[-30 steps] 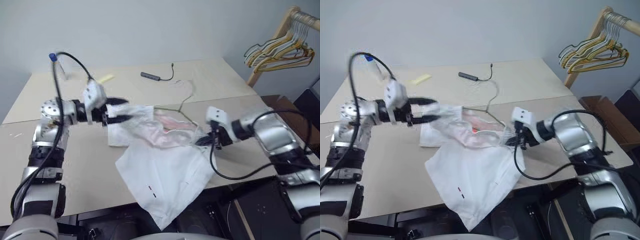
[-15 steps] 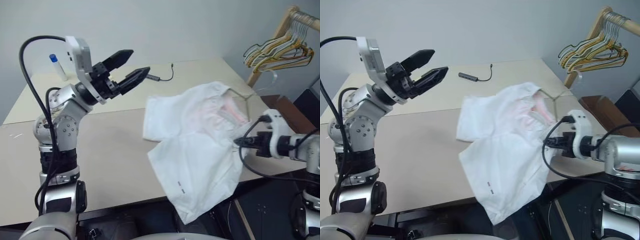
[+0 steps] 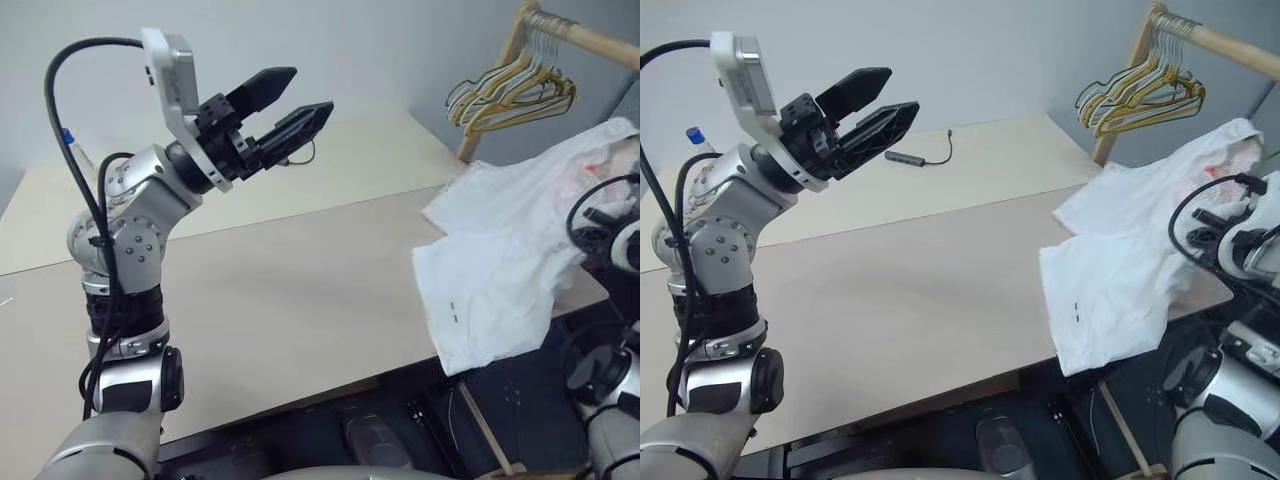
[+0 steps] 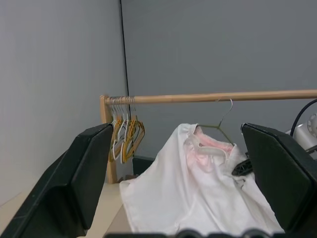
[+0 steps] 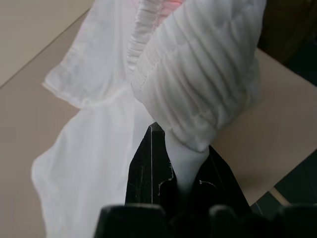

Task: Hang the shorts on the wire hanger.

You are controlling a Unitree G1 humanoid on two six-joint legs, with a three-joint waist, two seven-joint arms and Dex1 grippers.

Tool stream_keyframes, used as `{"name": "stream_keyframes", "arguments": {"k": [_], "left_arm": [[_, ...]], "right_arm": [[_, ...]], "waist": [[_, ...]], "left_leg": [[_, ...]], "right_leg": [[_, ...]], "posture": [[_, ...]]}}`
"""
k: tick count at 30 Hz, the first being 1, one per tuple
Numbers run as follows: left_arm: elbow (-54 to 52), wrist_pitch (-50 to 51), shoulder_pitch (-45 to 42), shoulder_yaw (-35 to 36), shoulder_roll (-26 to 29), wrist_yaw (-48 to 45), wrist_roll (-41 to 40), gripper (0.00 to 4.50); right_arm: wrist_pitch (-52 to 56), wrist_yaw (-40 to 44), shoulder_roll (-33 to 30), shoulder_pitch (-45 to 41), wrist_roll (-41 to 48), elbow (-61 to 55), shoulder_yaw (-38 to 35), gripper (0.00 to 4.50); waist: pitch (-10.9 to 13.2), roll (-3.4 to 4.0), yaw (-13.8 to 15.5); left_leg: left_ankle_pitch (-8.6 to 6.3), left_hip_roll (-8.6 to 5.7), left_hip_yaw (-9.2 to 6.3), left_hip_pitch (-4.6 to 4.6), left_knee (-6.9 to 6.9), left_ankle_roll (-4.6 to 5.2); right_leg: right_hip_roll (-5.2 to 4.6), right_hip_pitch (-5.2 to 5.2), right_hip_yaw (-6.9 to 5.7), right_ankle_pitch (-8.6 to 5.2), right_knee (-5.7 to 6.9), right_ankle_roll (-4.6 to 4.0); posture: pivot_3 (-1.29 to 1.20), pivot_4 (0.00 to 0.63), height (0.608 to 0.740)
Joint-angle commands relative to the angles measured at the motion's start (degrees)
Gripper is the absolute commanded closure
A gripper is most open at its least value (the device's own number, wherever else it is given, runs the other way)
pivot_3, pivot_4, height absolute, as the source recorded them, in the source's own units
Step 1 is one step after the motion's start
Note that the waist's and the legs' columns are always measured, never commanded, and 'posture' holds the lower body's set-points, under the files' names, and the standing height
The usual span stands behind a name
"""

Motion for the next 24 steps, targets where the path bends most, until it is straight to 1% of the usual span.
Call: {"name": "stream_keyframes", "arguments": {"k": [1, 5, 8, 11, 18, 24], "left_arm": [[-0.85, 0.17, -1.13, 0.27, 1.55, -0.95, -1.03, 0.03], [-1.51, 0.25, -0.45, 0.40, 2.22, -1.07, -1.02, 0.03], [-2.22, 0.26, 0.27, 0.61, 2.66, -1.04, -1.13, 0.03], [-3.03, 0.43, 1.01, 0.74, 3.28, -0.91, -1.13, 0.03], [-4.65, -0.46, 2.74, 0.20, 4.29, -1.31, -0.43, 0.03], [-4.98, -0.49, 3.02, 0.09, 4.83, -1.52, -0.35, 0.03]], "right_arm": [[0.42, -5.69, -1.47, -6.30, -3.21, 2.88, -2.65, 4.50], [-2.20, -10.93, -3.11, -11.80, -6.57, 9.46, -4.68, 4.50], [-6.36, -13.00, -4.81, -14.05, -7.08, 14.13, -4.98, 4.50], [-8.96, -16.43, -5.60, -16.75, -7.57, 19.79, -7.59, 4.50], [-19.04, -24.26, -7.69, -16.20, -6.54, 31.31, -13.21, 4.50], [-23.51, -26.07, -8.49, -14.75, -4.14, 36.97, -13.13, 4.50]], "waist": [[0.01, 0.01, -0.35], [0.00, 0.01, -0.52], [0.01, 0.02, -0.44], [0.02, 0.03, -0.46], [0.03, 0.03, -0.07], [0.03, 0.03, -0.06]], "left_leg": [[-0.01, 0.00, 0.00, 0.14, -0.05, 0.00], [-0.01, 0.00, 0.01, 0.32, -0.06, 0.01], [-0.01, 0.00, 0.00, 0.30, -0.09, 0.01], [-0.02, -0.01, 0.02, 0.29, -0.12, 0.02], [-0.02, -0.03, 0.03, 0.28, -0.12, 0.02], [-0.02, -0.07, 0.02, 0.12, -0.17, 0.03]], "right_leg": [[0.00, 0.17, -0.01, 0.00, -0.11, 0.00], [-0.02, 0.38, -0.01, -0.01, -0.21, 0.01], [-0.02, 0.38, -0.02, -0.01, -0.28, 0.01], [-0.03, 0.37, 0.00, -0.01, -0.32, 0.01], [-0.05, 0.39, 0.01, -0.01, -0.40, 0.02], [-0.07, 0.50, 0.02, 0.15, -0.94, 0.23]], "posture": [[-0.24, 0.000, 0.740], [-0.22, 0.001, 0.740], [-0.21, 0.005, 0.740], [-0.21, 0.005, 0.740], [-0.18, 0.002, 0.740], [-0.18, 0.002, 0.740]]}}
